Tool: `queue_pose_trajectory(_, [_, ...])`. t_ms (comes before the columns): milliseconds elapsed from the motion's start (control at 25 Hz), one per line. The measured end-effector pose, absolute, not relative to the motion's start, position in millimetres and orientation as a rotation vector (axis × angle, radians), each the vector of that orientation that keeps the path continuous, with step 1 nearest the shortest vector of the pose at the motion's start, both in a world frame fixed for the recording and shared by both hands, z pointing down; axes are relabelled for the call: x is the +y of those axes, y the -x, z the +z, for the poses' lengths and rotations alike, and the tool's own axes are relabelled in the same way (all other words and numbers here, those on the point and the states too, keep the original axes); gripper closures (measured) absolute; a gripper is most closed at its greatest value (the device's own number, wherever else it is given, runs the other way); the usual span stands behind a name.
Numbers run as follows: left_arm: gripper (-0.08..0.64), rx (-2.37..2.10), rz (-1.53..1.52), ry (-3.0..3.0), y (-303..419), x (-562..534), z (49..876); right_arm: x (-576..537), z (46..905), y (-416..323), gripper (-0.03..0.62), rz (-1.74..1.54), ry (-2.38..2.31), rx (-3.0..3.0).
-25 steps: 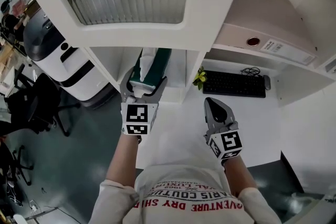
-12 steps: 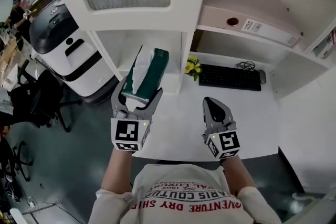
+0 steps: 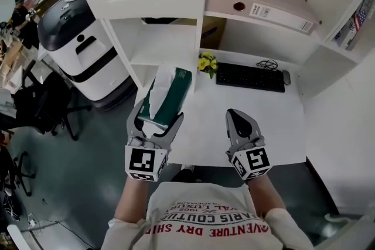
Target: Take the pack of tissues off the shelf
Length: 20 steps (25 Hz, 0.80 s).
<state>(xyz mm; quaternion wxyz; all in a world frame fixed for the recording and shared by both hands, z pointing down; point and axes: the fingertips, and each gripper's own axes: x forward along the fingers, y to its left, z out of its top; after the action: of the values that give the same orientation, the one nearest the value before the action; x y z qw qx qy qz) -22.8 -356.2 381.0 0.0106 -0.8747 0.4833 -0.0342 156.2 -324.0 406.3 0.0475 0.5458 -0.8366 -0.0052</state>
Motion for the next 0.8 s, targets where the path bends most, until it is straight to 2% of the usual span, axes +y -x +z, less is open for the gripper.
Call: queue_pose_trajectory(800, [0.121,1.489,-0.132,2.725,13,-324,389,-301,392,-143,0.591,-0.114,-1.549,-2.606])
